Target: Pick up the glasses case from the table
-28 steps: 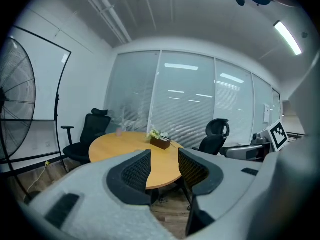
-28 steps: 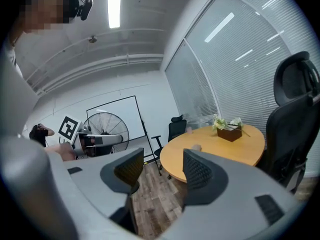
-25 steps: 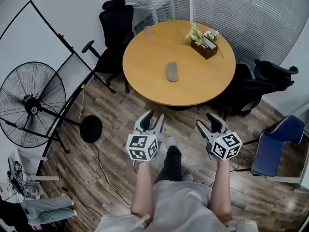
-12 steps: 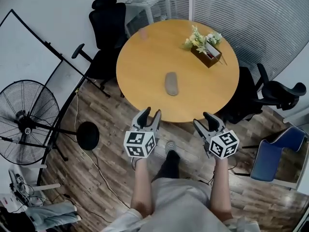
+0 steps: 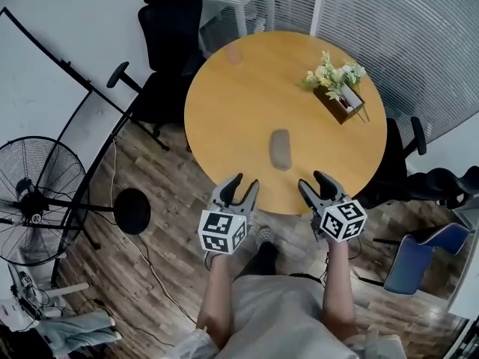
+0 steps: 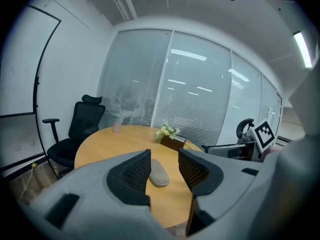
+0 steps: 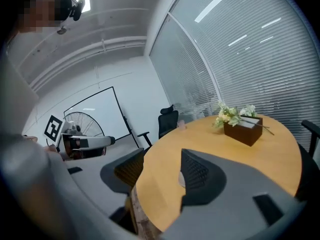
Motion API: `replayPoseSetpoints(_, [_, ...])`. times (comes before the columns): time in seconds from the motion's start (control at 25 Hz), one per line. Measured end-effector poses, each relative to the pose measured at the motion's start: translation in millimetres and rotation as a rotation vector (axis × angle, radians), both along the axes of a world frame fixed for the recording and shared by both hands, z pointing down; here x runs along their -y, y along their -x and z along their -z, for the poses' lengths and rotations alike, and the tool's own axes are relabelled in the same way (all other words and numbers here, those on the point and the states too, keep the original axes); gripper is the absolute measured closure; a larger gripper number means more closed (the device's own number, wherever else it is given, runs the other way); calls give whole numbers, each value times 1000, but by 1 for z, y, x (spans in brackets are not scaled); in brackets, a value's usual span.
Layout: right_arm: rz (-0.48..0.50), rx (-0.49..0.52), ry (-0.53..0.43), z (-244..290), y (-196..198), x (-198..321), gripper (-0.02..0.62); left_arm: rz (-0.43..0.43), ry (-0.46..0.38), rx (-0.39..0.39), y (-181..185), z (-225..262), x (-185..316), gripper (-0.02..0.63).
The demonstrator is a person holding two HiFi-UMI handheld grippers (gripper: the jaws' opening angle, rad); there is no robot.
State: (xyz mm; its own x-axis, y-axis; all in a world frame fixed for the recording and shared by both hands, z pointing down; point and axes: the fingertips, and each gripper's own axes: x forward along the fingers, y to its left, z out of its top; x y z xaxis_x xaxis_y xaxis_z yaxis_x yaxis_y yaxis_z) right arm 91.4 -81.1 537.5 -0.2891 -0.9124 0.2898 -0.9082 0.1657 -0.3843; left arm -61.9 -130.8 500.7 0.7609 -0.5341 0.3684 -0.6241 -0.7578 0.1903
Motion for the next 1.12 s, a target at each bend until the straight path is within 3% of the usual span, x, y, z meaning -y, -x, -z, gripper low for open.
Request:
replayPoseSetpoints(0.24, [-11, 140, -31, 5, 3, 54, 370, -27, 17, -18, 2, -7, 30, 446])
replayPoseSetpoints(0.4, [24, 57, 16, -5, 2, 75, 382, -22, 38, -34, 4, -12, 45, 446])
replayPoseSetpoints(0.6, [30, 38, 16, -18, -9, 107, 379, 1, 61, -44, 5, -20, 62, 446])
replayPoseSetpoints(0.88, [26, 133, 39, -45, -24, 144, 354, 51, 67, -24, 1, -27, 80, 446])
replayPoseSetpoints(1.12, [-4, 107, 156, -87, -45, 160, 354, 58, 48, -4, -18, -20, 92, 446])
